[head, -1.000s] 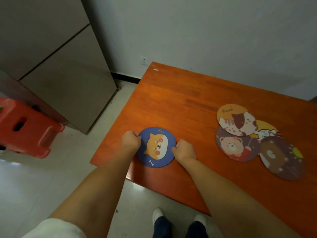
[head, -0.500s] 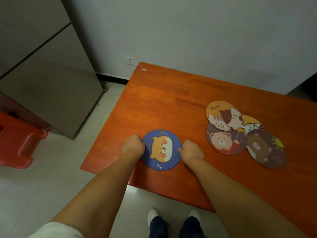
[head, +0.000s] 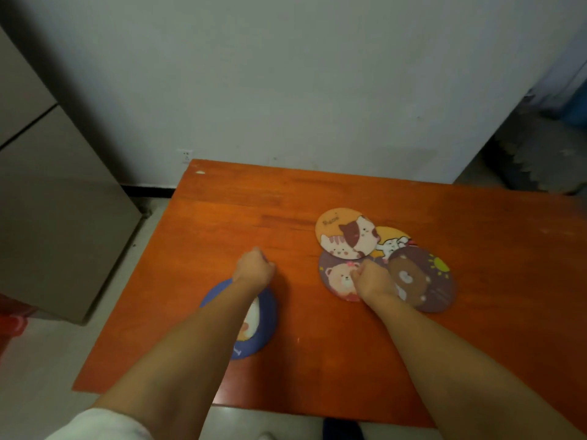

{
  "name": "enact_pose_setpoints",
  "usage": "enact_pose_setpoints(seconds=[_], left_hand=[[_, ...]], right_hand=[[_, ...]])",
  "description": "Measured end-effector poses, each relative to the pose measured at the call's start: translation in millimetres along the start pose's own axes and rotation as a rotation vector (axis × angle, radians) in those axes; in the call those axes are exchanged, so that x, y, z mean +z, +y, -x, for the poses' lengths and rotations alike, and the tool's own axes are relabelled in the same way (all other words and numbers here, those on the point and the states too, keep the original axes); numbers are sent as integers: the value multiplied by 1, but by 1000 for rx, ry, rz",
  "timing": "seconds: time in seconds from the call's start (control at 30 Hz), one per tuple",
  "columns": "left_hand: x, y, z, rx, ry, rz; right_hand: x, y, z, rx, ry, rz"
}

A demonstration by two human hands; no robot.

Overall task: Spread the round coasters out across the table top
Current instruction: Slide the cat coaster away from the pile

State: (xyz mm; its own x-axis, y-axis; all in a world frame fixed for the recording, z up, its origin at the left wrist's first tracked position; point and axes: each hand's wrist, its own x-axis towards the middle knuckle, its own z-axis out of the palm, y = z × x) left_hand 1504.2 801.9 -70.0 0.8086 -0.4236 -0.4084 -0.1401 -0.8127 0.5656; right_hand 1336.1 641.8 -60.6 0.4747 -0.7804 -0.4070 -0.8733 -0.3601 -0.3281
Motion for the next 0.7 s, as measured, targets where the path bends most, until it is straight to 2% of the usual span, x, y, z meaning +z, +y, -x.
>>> enact_pose_setpoints(seconds=[0.13, 0.27, 0.53, 0.7], left_hand=[[31, 46, -18, 7, -17, 61], [58, 77, -44, -55, -36, 106], [91, 101, -86, -220, -35, 85], [98, 105, -90, -296, 4, 247]], right_hand=[[-24, 27, -42, 43, 26, 18], [-35, 40, -94, 35, 0, -77], [-34, 35, -166, 89, -88, -226], [-35, 32, -174, 18, -109, -217]])
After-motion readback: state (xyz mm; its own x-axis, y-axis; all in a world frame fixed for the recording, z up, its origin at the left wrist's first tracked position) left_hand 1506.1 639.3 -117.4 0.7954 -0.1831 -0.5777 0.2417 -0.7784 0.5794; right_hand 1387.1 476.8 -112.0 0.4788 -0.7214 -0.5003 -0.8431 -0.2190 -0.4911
